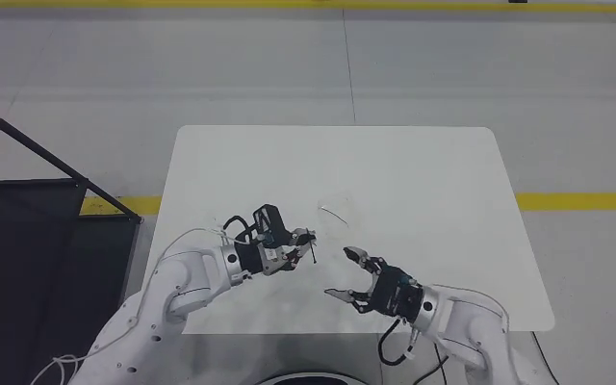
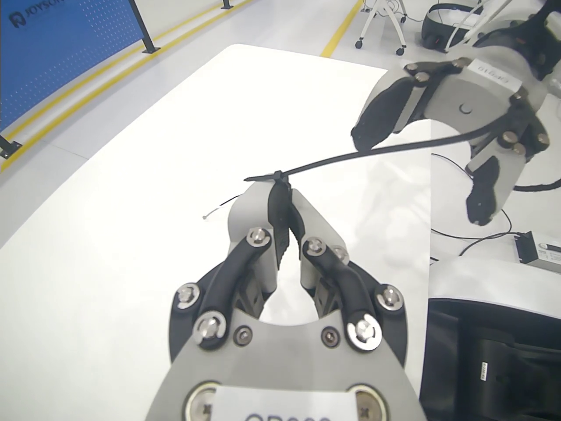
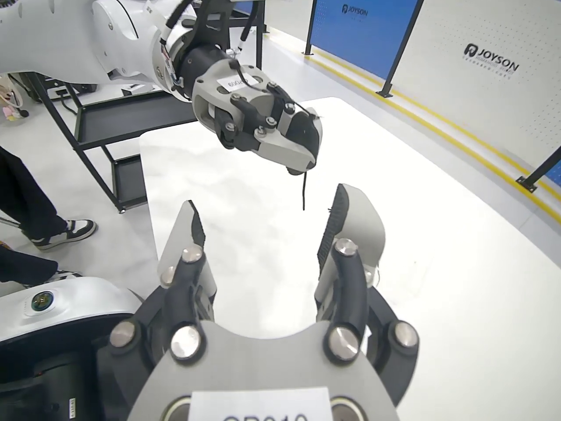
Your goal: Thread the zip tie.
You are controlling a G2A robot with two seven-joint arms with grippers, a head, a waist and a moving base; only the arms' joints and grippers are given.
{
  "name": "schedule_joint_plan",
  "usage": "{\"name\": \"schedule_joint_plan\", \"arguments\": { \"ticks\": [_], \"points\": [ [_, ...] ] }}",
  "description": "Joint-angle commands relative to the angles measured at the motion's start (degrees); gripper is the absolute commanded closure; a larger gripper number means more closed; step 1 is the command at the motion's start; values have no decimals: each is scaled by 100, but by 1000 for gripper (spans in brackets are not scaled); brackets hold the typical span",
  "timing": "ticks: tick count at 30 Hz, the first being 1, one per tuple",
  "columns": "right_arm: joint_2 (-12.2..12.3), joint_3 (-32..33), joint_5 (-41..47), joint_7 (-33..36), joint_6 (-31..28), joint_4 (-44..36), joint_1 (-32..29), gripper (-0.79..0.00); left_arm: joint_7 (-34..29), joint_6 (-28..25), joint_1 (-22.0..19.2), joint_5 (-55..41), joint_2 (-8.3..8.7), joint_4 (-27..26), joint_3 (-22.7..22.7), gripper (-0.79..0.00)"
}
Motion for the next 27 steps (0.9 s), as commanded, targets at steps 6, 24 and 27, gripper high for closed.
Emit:
{"name": "schedule_joint_plan", "arguments": {
  "ticks": [6, 24, 27],
  "points": [
    [0, 1, -48, -17, 12, -7, -9, -785, 78, -211, 15, -95, 2, -37, -36, 0],
    [-151, -716, 674, 1315, 548, 561, 914, -132, 220, -370, 178, 104, 9, -177, -91, 0],
    [-162, -789, 684, 1348, 508, 593, 989, -95, 229, -376, 189, 114, 8, -176, -97, 0]
  ]
}}
